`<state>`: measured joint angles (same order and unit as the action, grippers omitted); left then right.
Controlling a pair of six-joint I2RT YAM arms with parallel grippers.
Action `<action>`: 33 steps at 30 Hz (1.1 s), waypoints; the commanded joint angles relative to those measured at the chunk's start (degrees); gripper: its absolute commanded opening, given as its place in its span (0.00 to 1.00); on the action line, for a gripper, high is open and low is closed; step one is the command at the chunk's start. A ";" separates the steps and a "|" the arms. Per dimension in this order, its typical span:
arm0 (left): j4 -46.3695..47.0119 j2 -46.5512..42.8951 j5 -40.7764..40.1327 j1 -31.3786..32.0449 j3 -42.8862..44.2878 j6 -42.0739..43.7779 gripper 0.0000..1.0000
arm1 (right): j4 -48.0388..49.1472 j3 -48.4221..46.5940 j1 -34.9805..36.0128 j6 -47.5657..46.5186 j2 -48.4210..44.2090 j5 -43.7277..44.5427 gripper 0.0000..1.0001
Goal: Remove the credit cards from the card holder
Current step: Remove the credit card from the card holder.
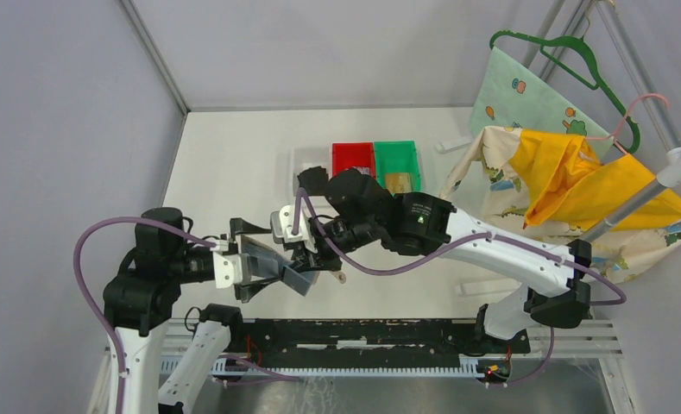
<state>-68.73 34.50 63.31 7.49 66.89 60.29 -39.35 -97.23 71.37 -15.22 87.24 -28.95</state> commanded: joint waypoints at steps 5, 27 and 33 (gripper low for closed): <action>-4.60 3.69 0.35 -0.10 3.04 5.17 0.74 | 8.75 2.24 0.53 -0.32 -4.10 1.26 0.00; 2.74 5.72 -7.22 -0.06 2.38 -7.58 0.04 | 29.07 22.97 -6.60 9.15 -17.33 13.92 0.80; 4.42 9.52 -12.16 -0.10 1.61 -14.23 0.03 | 36.19 25.35 -14.08 17.72 -19.70 11.64 0.98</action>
<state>-69.69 41.17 54.50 7.49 68.90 54.15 -11.55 -72.23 60.34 -4.08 70.08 -16.80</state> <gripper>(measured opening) 0.290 0.967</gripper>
